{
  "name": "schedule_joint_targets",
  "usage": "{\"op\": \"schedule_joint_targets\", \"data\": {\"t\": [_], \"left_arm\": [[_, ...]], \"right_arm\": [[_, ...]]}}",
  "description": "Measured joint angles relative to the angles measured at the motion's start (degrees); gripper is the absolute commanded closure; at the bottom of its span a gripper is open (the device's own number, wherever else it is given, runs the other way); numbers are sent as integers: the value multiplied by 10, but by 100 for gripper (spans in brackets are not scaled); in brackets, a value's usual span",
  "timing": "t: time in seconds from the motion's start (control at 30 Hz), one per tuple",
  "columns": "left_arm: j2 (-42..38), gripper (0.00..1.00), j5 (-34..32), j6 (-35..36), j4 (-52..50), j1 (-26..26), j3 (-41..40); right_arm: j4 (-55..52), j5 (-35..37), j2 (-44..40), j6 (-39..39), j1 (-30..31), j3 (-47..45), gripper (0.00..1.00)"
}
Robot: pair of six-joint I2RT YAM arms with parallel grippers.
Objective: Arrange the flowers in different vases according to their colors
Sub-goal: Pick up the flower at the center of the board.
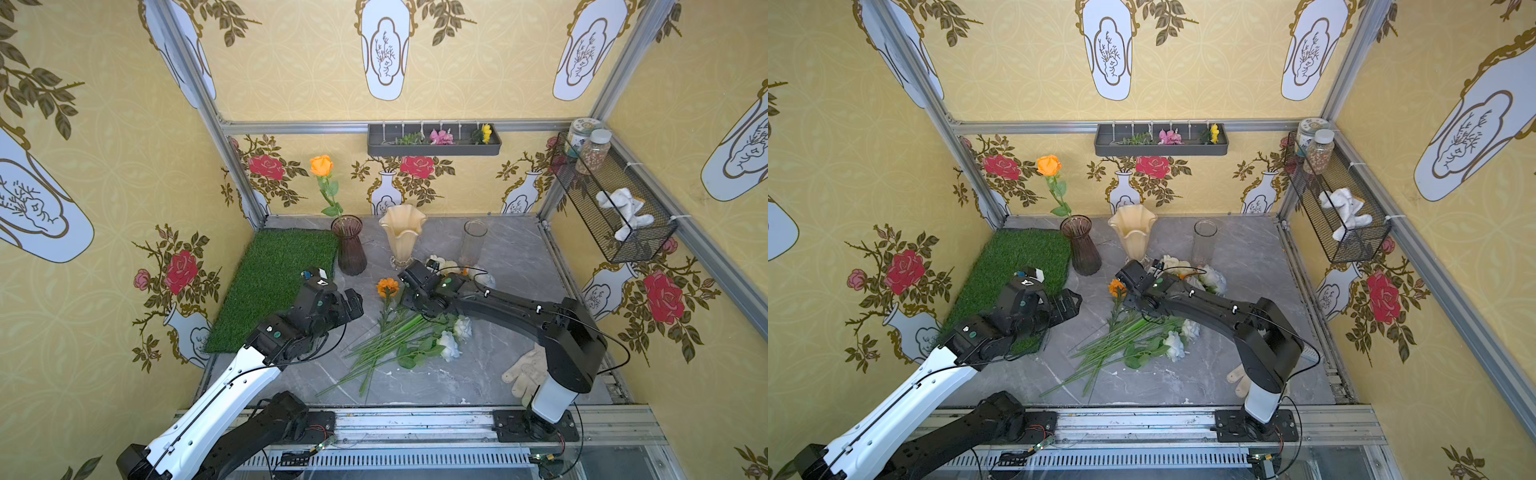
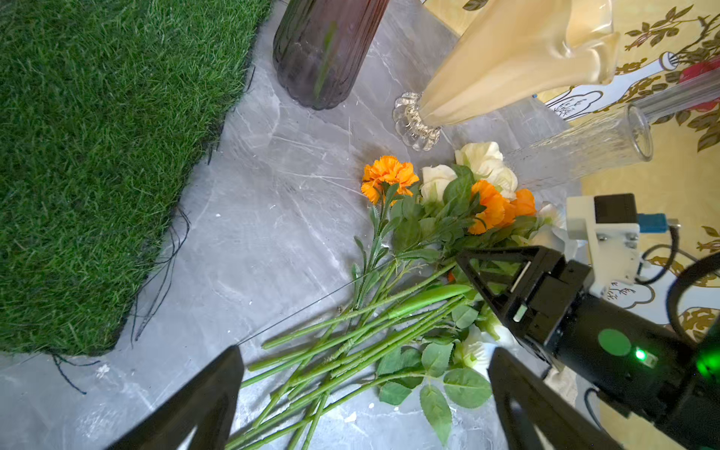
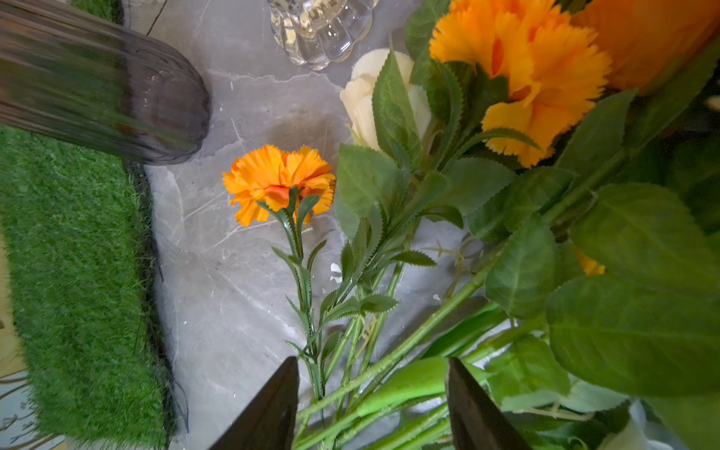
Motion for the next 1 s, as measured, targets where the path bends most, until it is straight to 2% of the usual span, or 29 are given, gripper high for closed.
{"op": "schedule_joint_targets", "data": {"t": [0.3,0.43,0.57,0.73,1.0], "left_arm": [[-9,0,38,13,-9,0,-23],[-19,0,49,17,-9,0,-31],[-28,0,63,26,-20,0,-12],[-29,0,66,50,-46,0,26],[-48,0,66,67,-64,-3,11]], "right_arm": [[-7,4,66,17,0,43,45],[-10,5,87,30,0,56,50],[-11,6,101,35,0,63,52],[-14,19,116,48,-3,73,59],[-23,26,139,63,-9,89,58]]}}
